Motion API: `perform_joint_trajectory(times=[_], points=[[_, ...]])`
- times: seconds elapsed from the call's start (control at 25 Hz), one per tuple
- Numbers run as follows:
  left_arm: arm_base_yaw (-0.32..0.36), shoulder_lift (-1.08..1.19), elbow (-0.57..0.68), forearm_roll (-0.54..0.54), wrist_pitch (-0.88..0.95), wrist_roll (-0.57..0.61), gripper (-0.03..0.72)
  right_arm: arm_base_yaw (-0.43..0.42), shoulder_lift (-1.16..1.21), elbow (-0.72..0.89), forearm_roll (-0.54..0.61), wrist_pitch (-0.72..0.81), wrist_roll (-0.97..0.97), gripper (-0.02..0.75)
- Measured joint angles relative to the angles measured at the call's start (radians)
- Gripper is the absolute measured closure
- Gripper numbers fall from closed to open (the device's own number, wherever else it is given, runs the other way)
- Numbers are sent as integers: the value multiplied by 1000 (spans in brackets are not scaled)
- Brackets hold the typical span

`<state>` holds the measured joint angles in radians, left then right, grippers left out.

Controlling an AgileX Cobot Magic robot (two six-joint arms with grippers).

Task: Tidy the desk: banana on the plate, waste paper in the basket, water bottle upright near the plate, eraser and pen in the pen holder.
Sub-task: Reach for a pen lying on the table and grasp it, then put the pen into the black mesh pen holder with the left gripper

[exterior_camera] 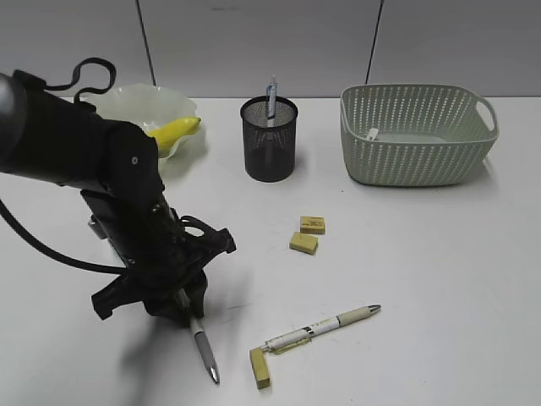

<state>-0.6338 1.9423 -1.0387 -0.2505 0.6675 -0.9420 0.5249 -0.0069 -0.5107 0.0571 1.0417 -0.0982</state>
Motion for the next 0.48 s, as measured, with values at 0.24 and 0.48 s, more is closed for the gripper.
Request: perform_joint_trajectory(times=[0.24,0.48], points=[[0,5,-82,13,71,7,593,0,0,0,0,0,0,229],[-19,-42,-168,11,101,7,593,0,0,0,0,0,0,229]])
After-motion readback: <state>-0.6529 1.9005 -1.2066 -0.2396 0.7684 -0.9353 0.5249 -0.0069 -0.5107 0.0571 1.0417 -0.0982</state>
